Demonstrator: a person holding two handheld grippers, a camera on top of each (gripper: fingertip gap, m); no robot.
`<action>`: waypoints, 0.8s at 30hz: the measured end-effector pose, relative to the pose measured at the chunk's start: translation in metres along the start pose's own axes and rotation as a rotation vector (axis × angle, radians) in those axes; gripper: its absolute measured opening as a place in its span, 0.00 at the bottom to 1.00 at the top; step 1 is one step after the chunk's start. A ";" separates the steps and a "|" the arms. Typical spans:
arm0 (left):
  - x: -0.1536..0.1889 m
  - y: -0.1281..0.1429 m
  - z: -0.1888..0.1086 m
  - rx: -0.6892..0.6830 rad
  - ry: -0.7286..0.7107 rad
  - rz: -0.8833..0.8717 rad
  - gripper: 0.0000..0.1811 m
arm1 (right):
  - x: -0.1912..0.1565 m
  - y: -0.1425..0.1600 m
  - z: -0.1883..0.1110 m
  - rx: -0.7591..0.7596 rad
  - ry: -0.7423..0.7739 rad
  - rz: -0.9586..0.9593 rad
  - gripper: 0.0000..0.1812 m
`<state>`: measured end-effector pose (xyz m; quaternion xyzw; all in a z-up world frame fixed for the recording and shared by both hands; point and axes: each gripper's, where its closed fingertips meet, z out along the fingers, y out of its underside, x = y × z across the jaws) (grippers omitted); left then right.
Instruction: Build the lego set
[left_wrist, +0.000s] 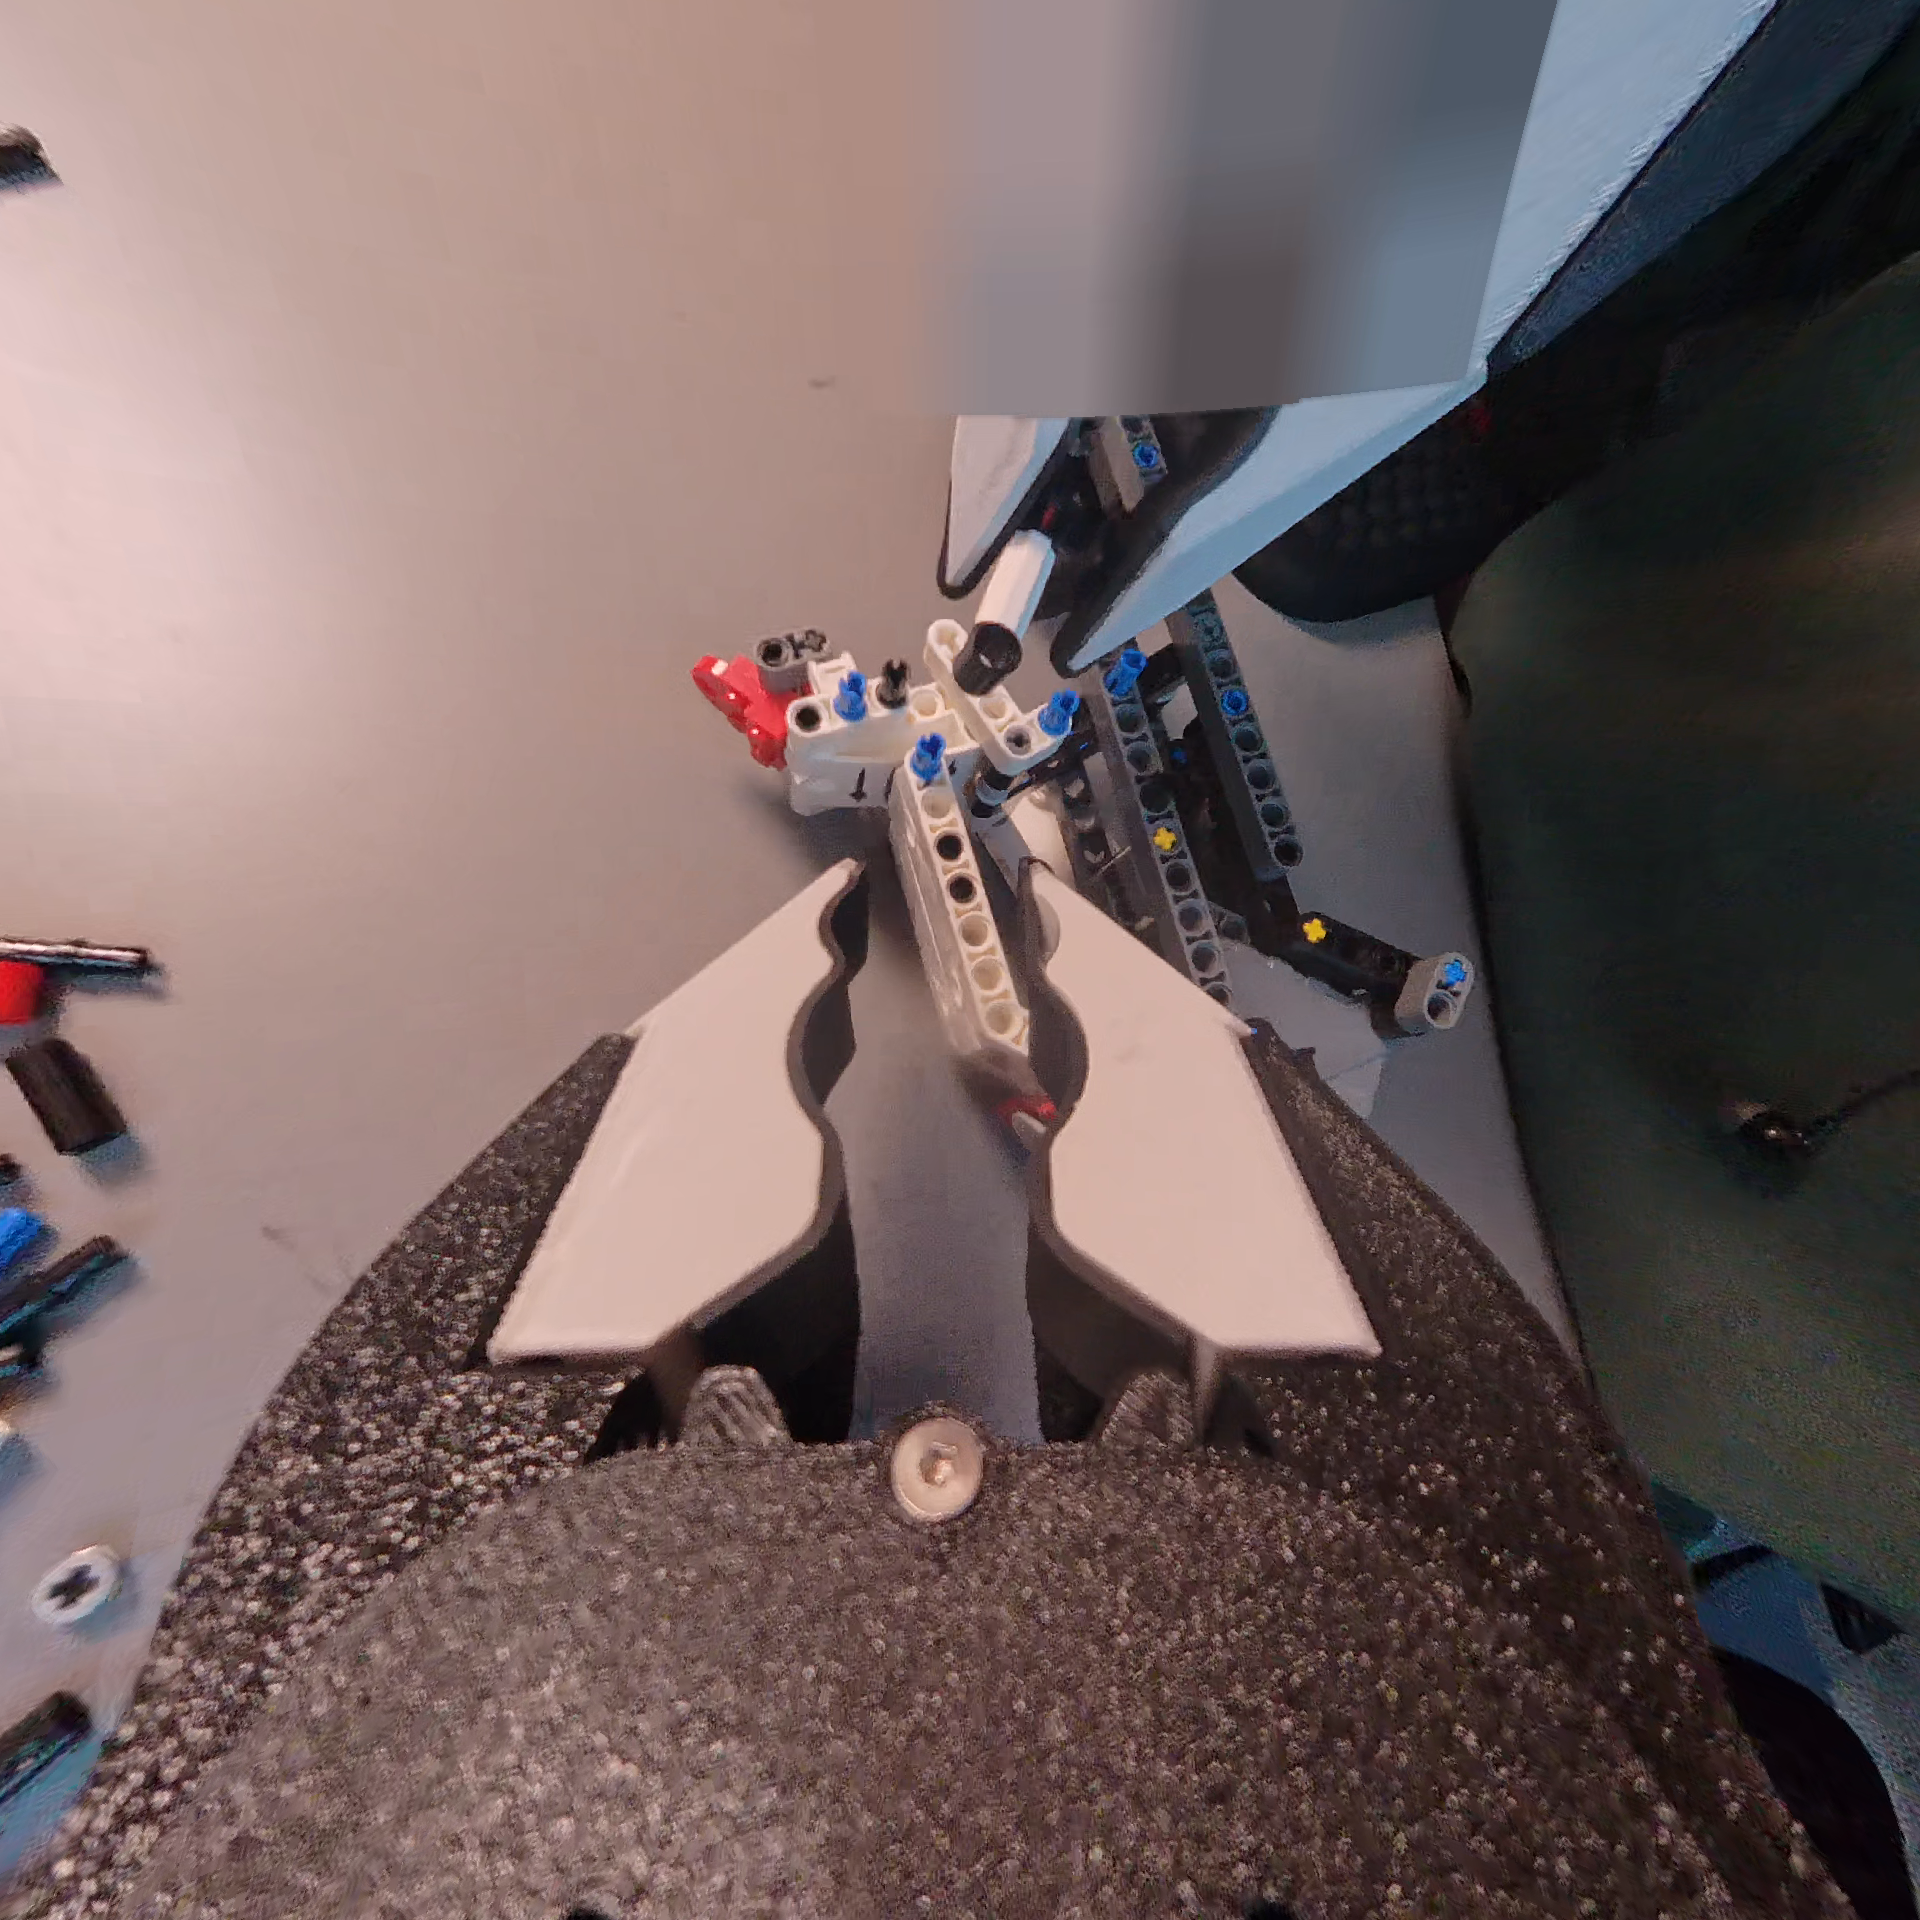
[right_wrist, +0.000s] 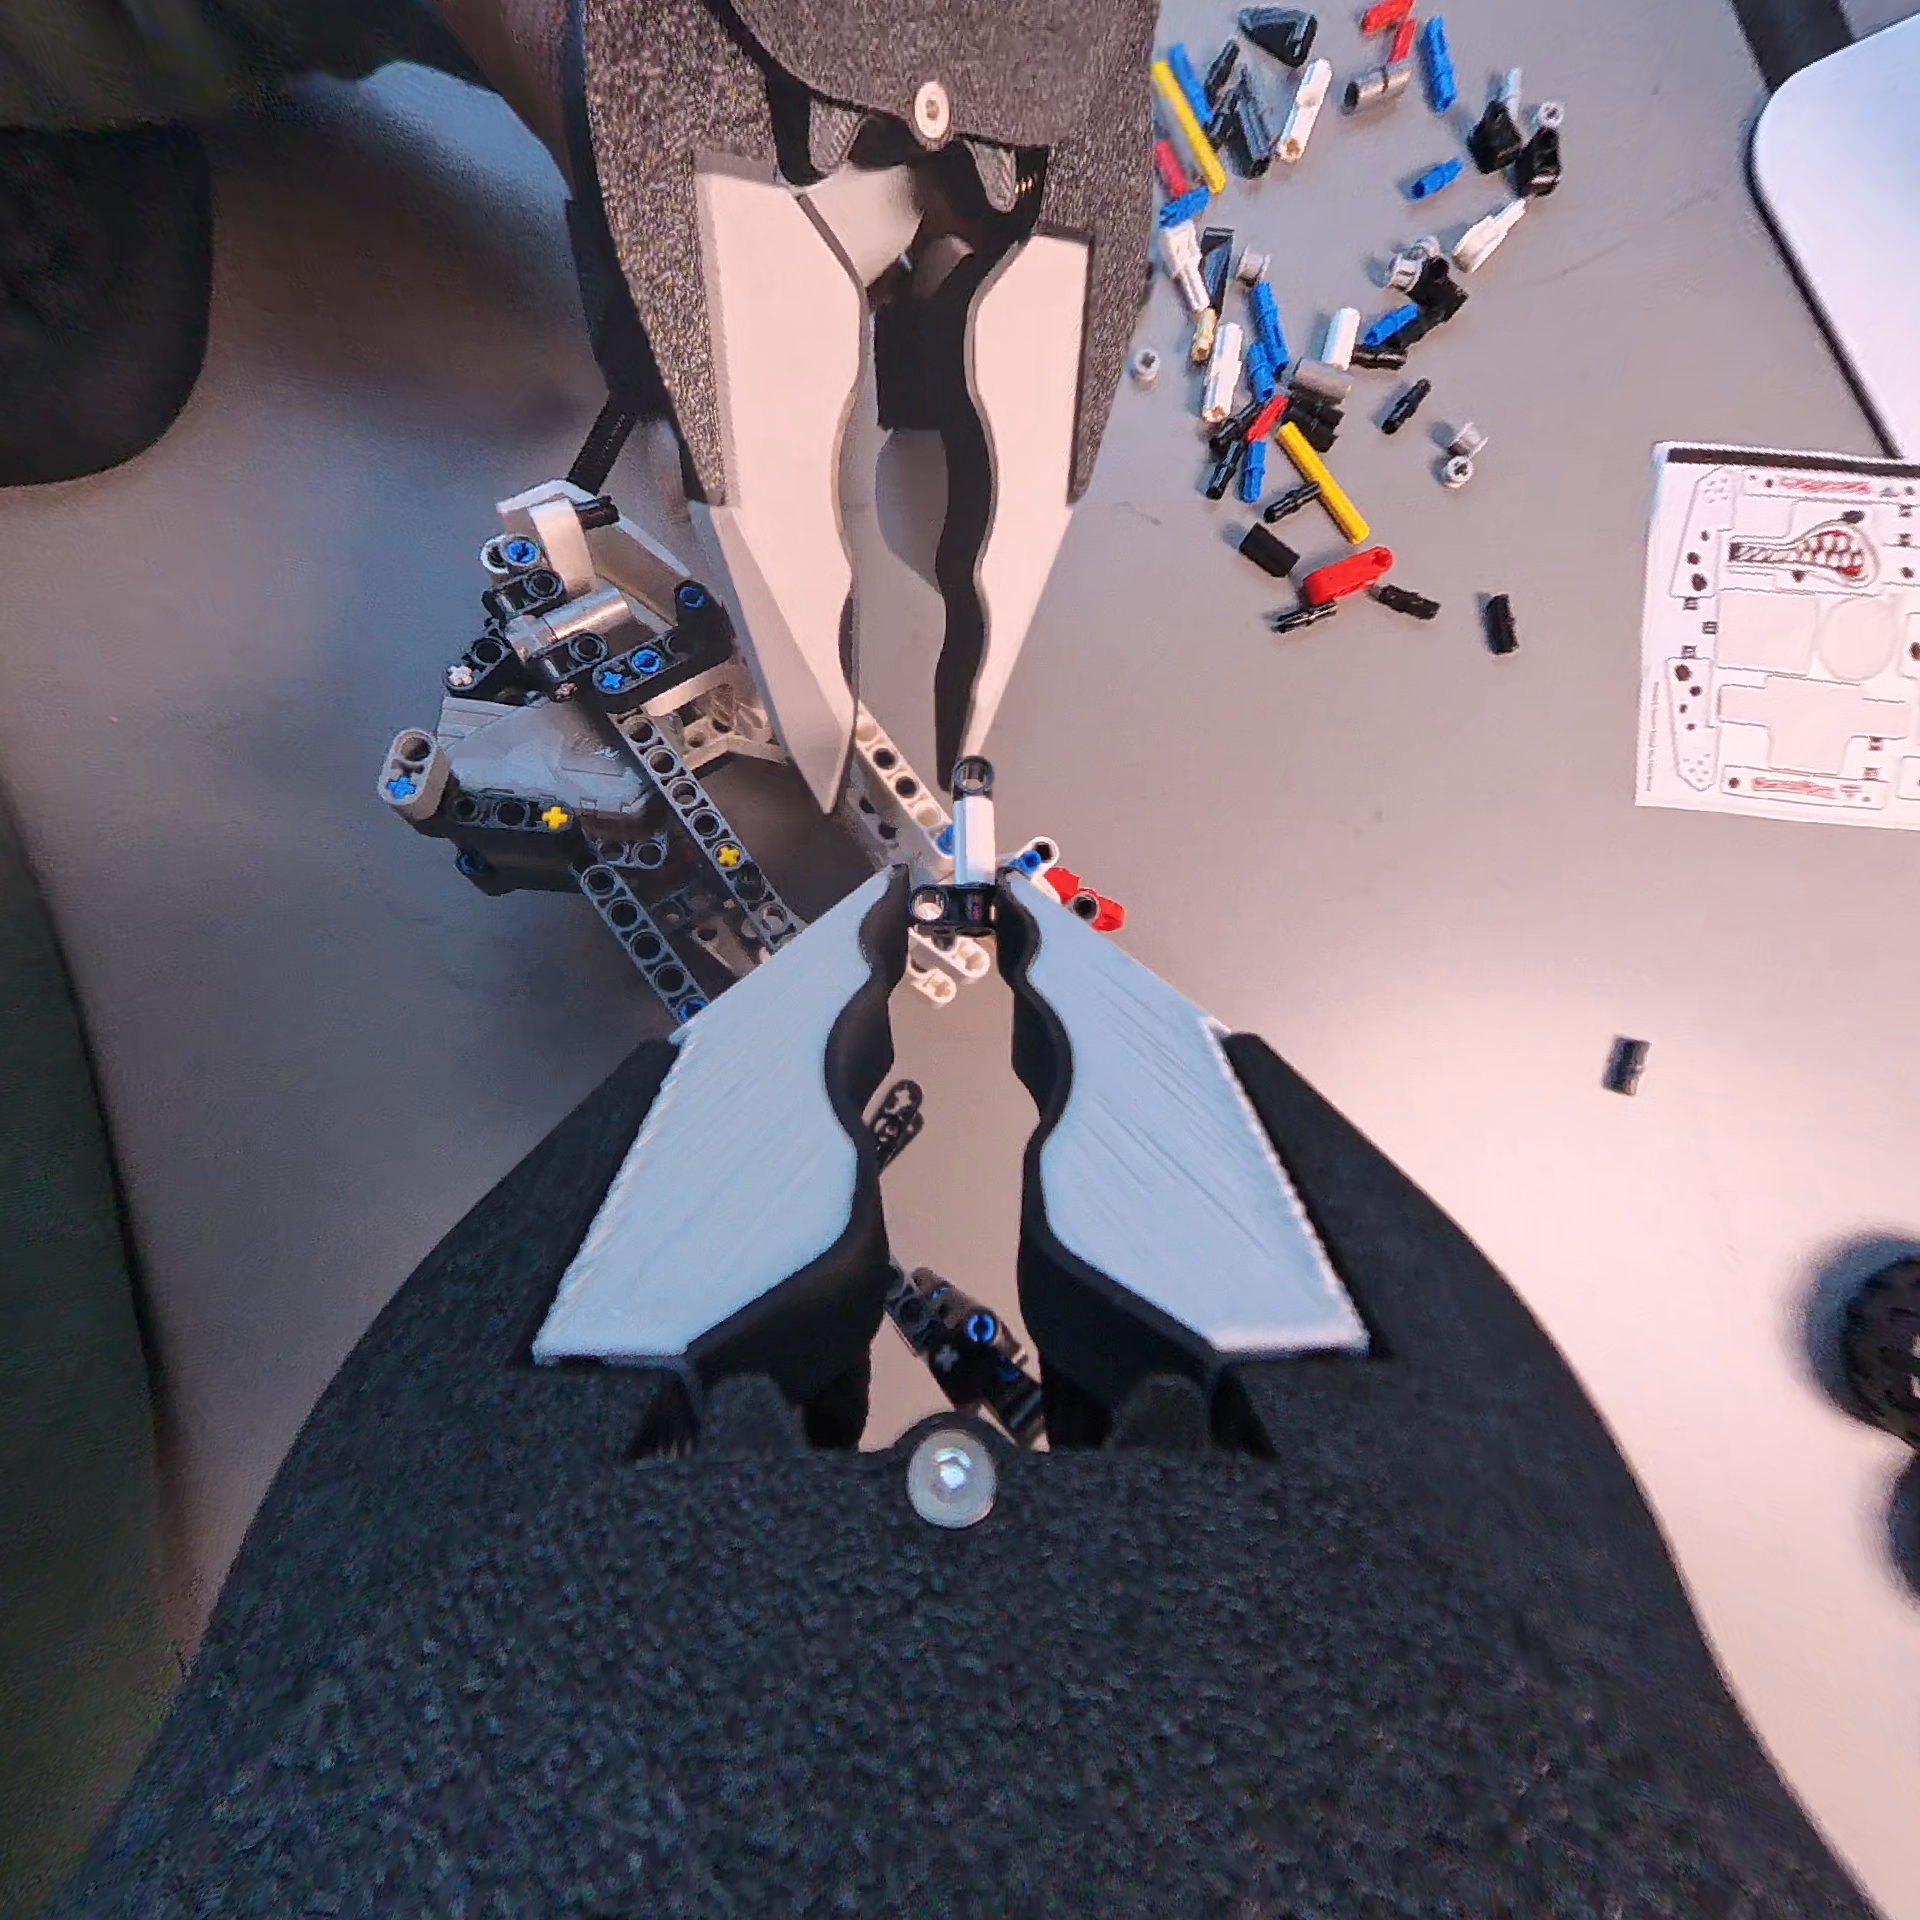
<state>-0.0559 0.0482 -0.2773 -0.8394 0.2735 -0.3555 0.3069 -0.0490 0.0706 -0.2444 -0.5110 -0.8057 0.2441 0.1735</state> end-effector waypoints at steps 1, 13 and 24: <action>0.005 0.003 0.002 0.006 0.034 -0.024 0.13 | -0.002 0.001 0.002 -0.002 -0.015 0.007 0.09; 0.080 0.026 0.012 0.040 0.109 -0.109 0.14 | -0.059 0.013 -0.010 -0.023 -0.215 0.001 0.09; 0.079 -0.010 0.003 0.146 0.058 0.119 0.07 | -0.078 0.017 -0.013 0.002 -0.251 0.033 0.09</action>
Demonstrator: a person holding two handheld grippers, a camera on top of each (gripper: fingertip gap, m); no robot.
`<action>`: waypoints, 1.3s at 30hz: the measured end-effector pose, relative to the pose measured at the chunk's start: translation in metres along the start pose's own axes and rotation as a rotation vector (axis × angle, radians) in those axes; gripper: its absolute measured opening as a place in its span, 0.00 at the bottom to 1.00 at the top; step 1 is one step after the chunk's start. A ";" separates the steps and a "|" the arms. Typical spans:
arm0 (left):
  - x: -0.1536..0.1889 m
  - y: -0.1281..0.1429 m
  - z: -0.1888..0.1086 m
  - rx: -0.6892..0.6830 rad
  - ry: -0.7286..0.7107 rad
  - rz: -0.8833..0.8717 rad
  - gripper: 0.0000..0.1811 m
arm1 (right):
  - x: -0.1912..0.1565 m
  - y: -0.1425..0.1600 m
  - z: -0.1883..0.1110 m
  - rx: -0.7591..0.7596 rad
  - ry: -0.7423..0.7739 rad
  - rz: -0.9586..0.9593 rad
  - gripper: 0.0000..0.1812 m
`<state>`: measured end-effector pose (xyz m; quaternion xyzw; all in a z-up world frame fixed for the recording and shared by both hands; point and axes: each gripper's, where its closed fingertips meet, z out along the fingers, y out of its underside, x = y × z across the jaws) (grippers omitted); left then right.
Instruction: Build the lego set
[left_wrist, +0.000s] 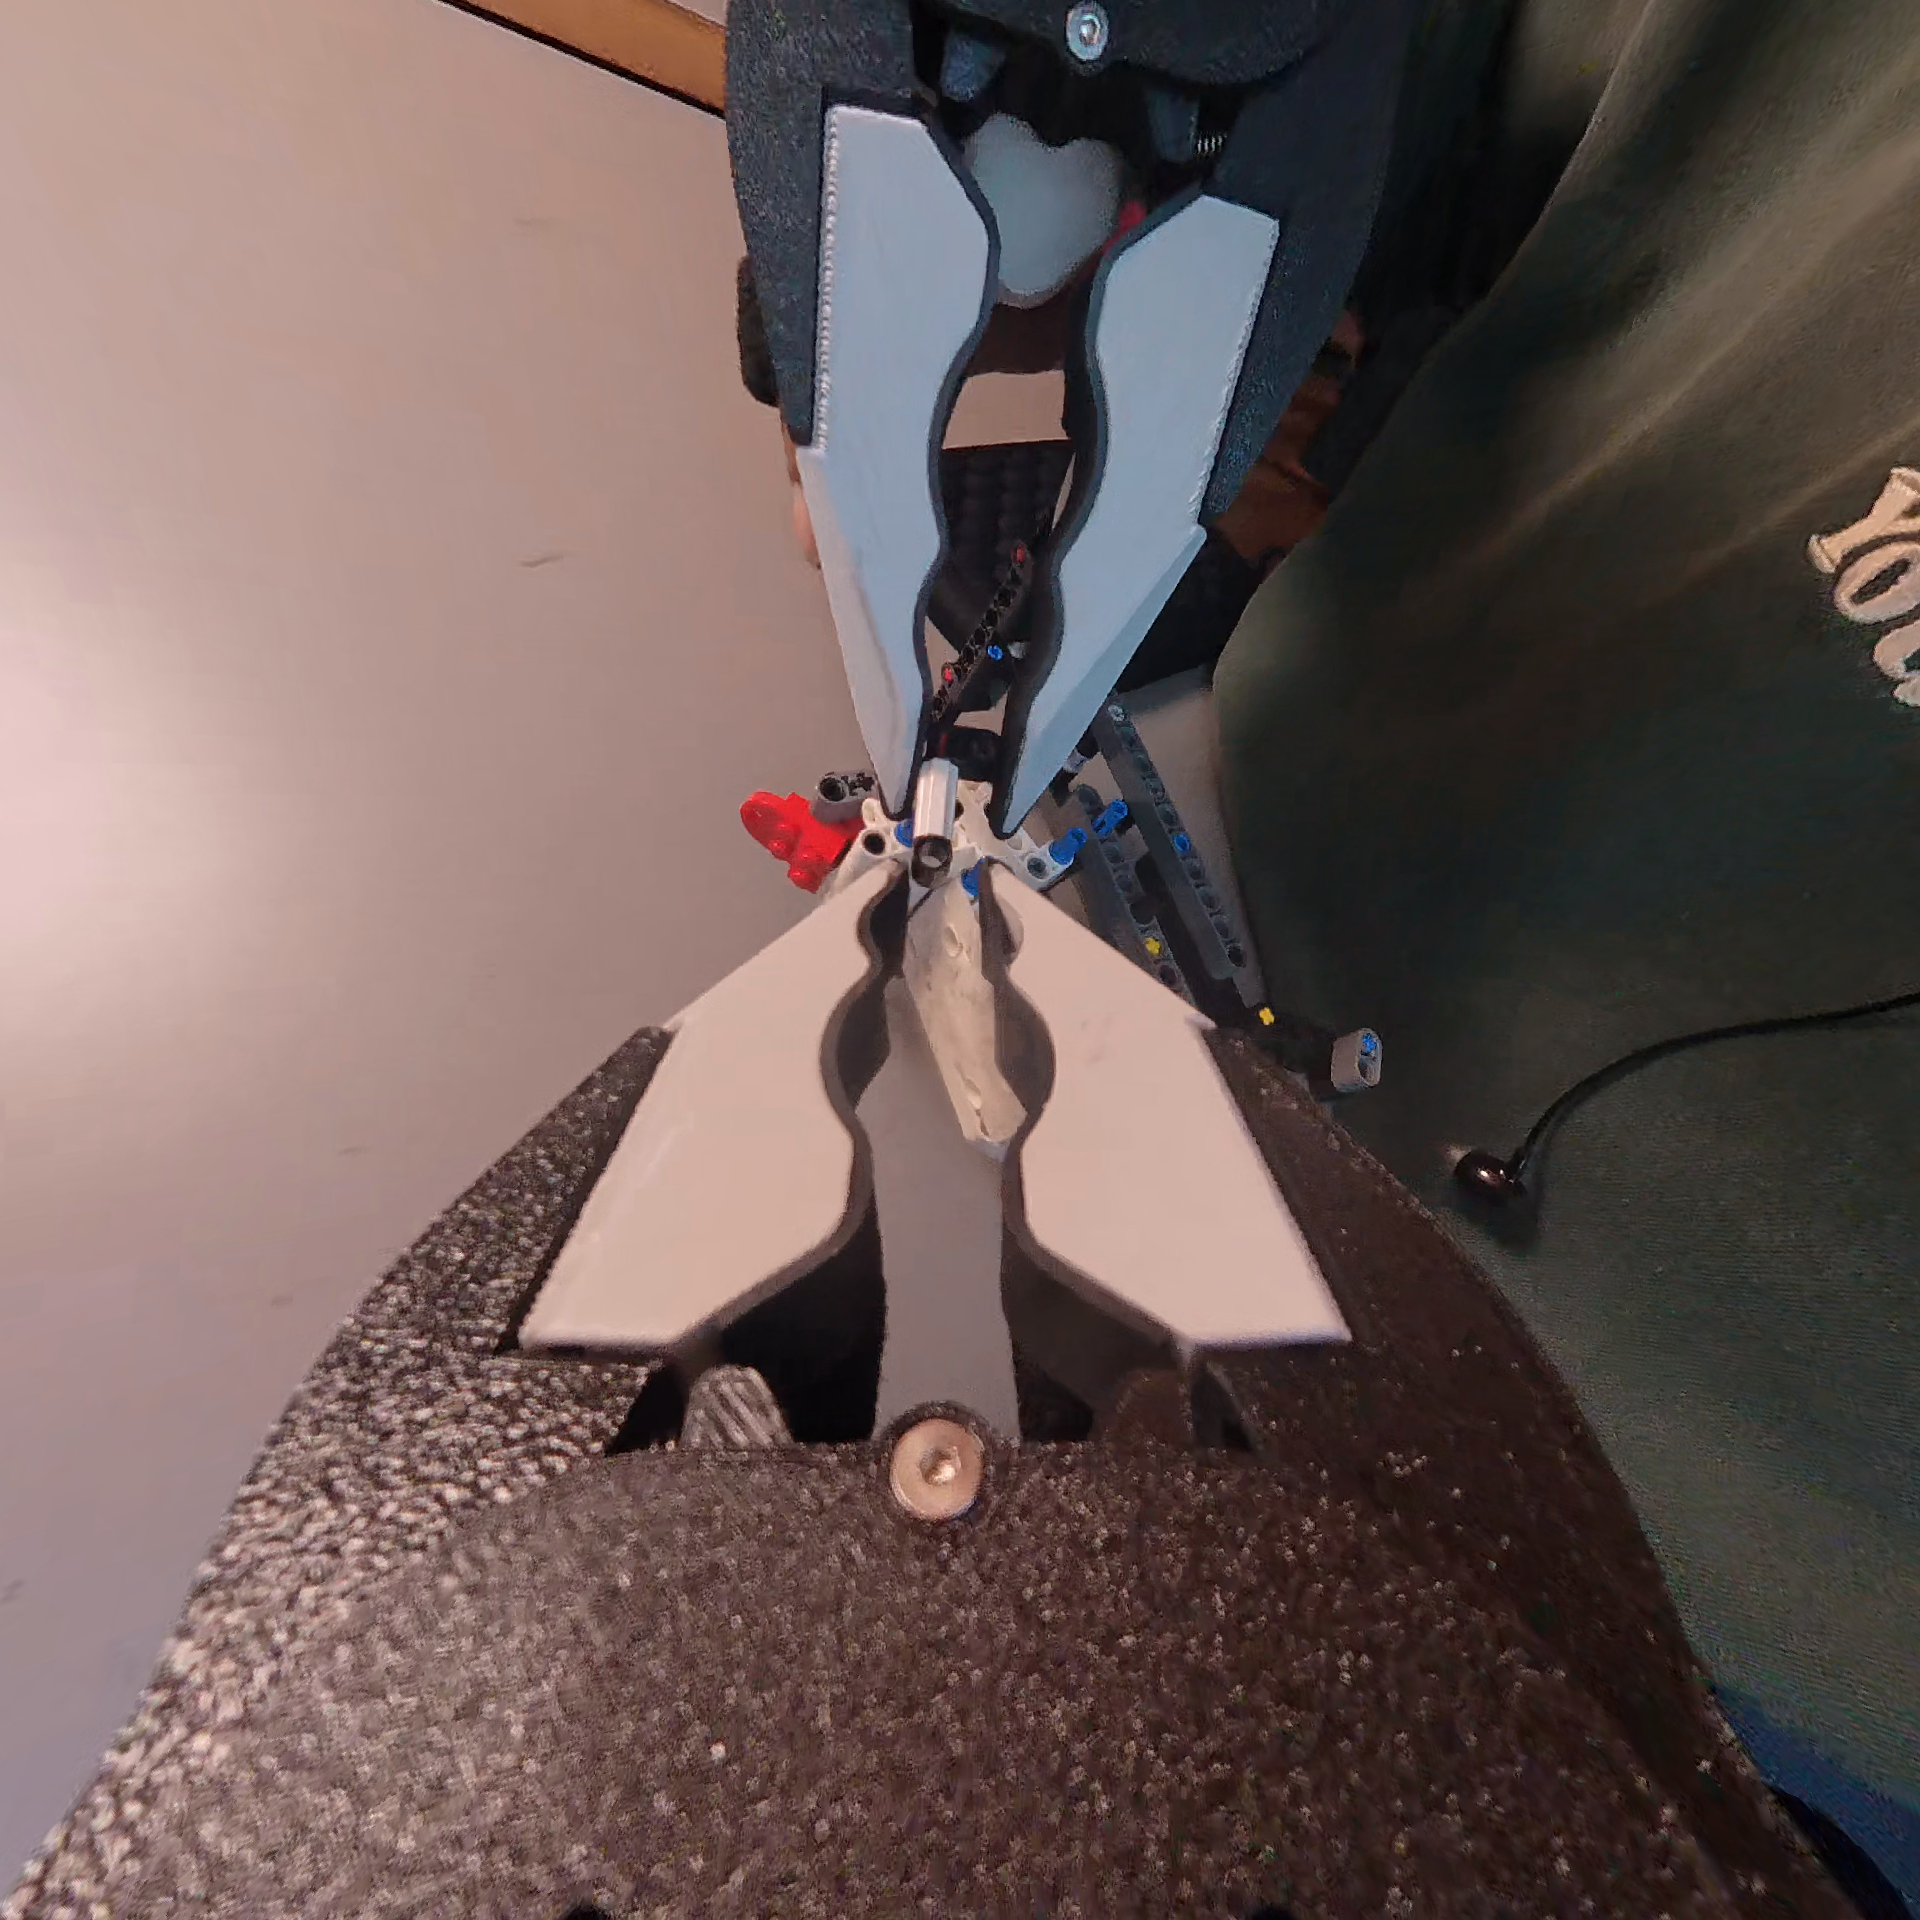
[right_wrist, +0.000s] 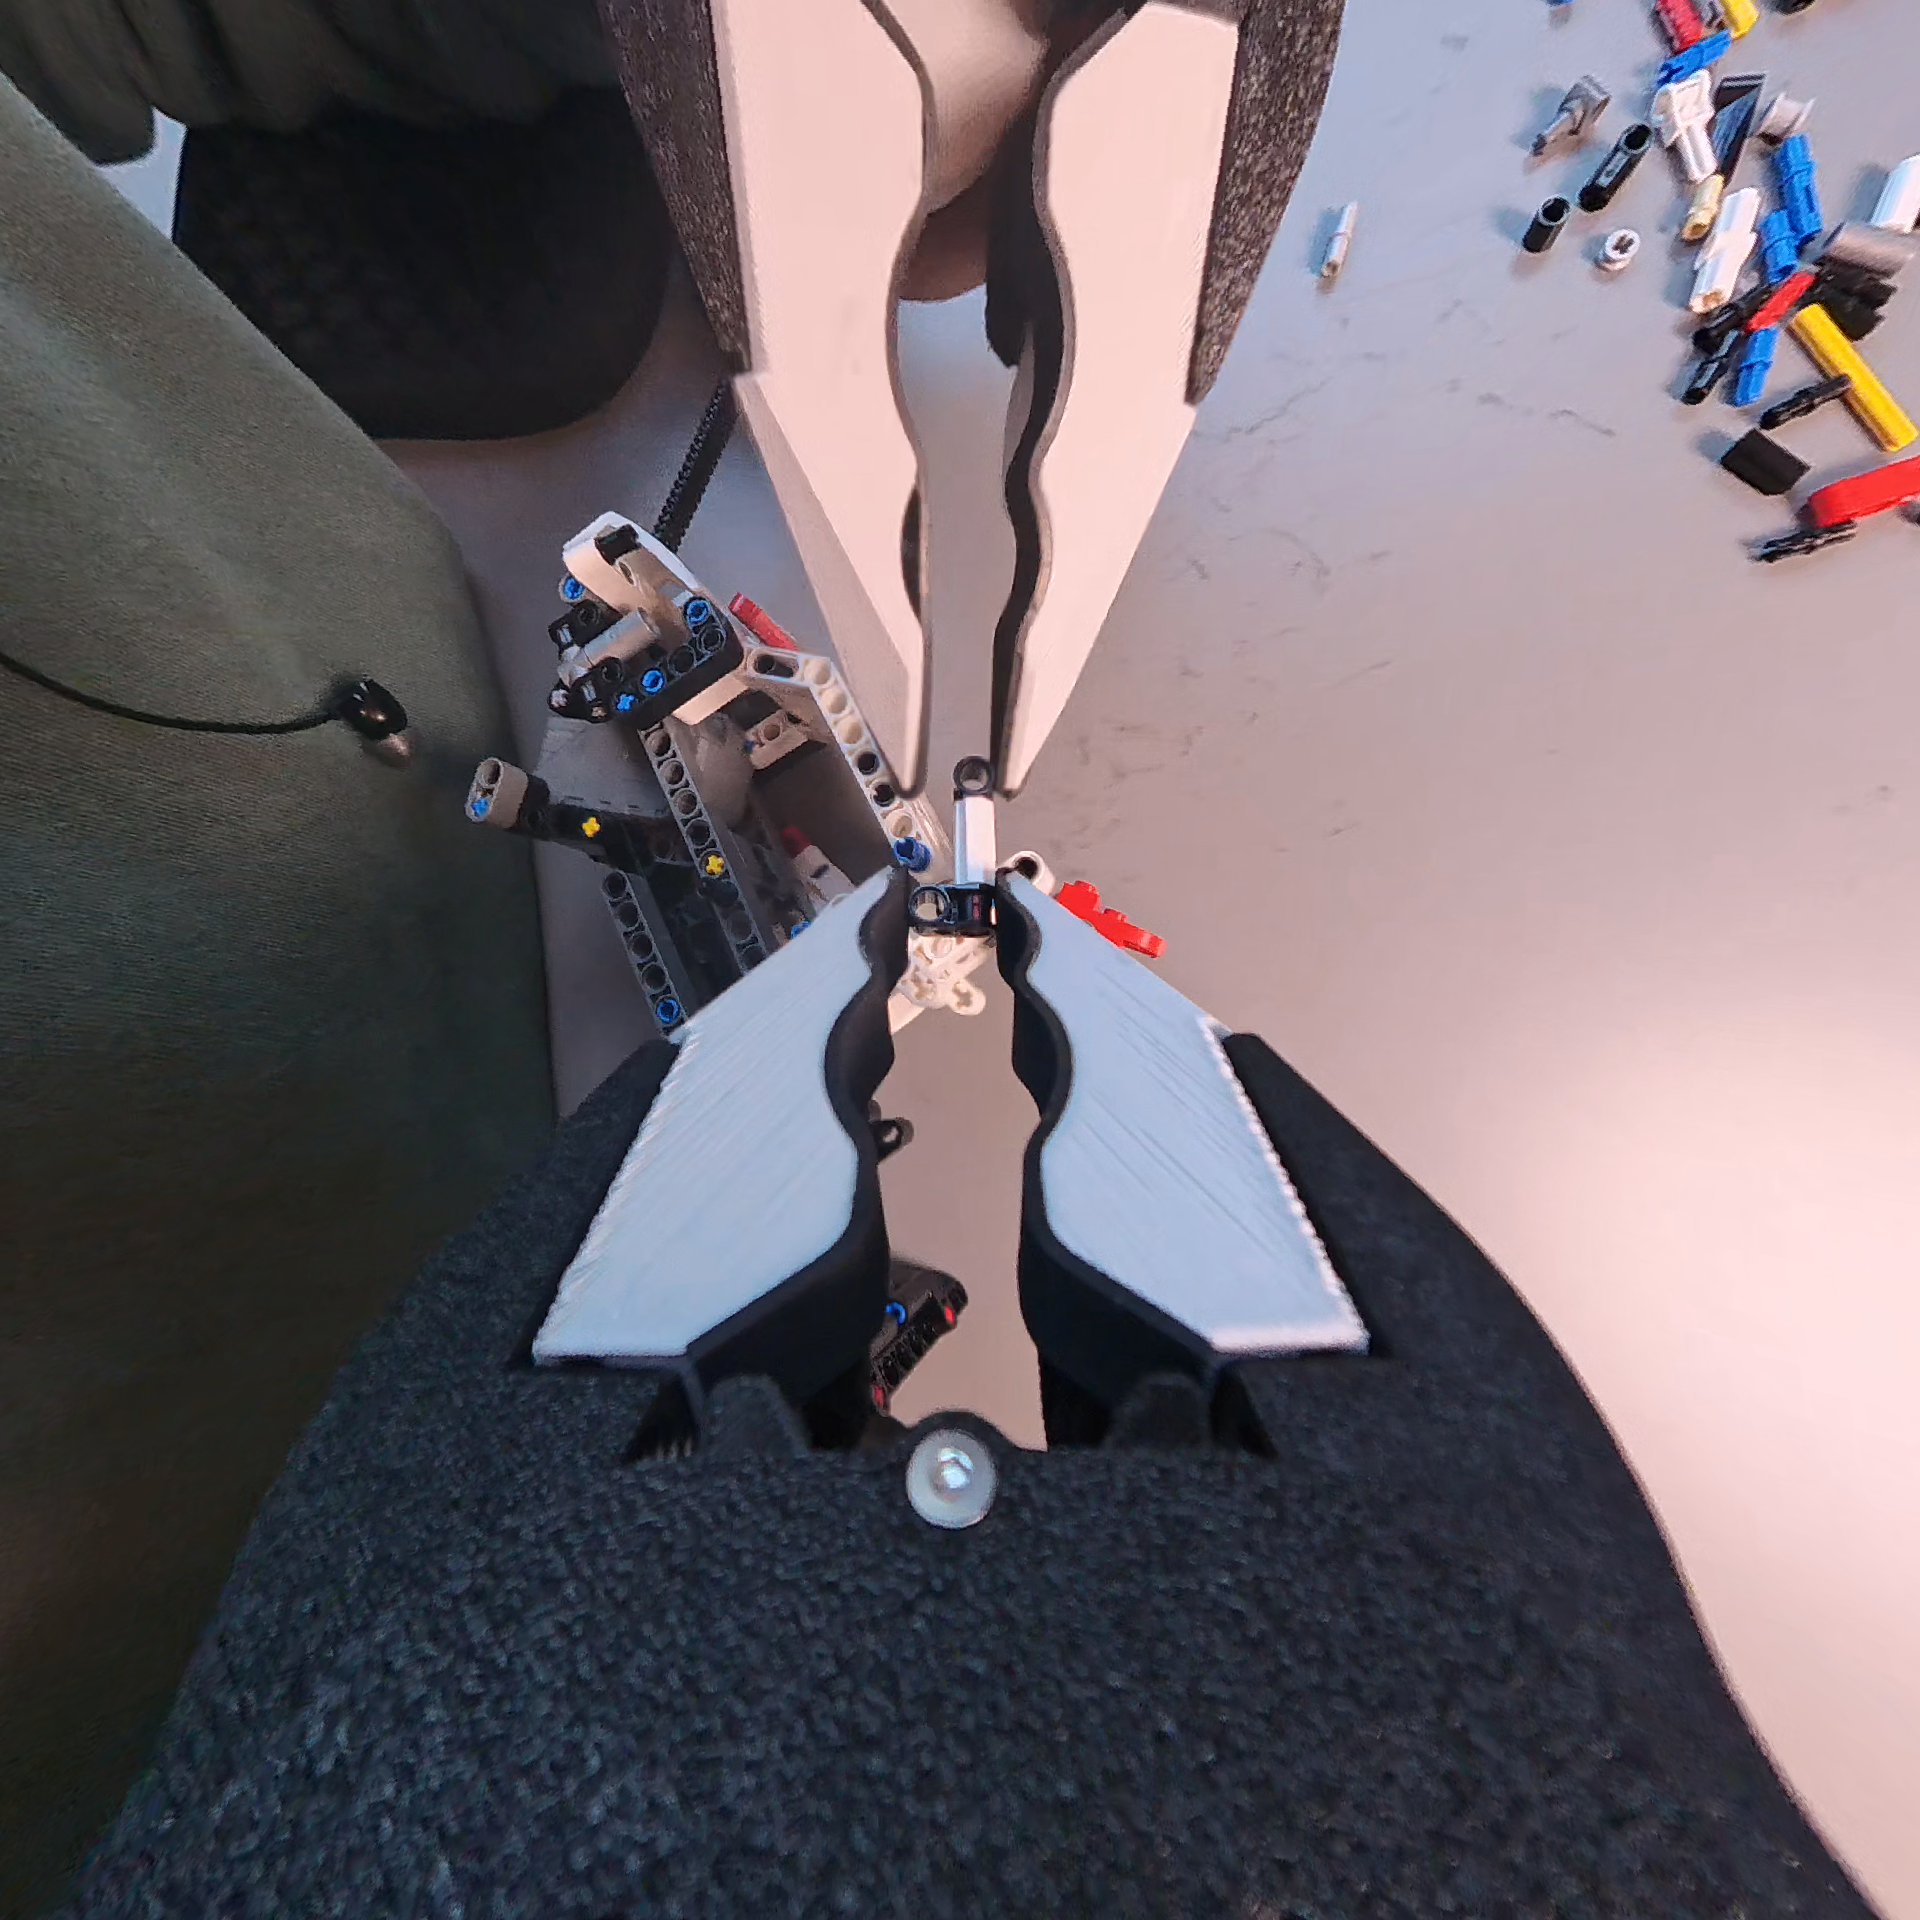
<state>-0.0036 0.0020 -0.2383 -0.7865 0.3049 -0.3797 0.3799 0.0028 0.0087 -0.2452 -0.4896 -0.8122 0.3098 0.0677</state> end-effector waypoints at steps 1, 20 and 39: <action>0.000 0.000 0.002 -0.007 -0.008 0.018 0.05 | -0.002 -0.001 -0.001 0.007 0.003 -0.004 0.09; -0.004 0.005 0.000 -0.051 0.194 0.314 0.04 | -0.010 0.002 -0.008 0.065 -0.011 -0.145 0.10; -0.015 0.013 0.005 -0.091 0.316 0.306 0.03 | 0.004 -0.007 -0.004 0.107 -0.199 -0.551 0.09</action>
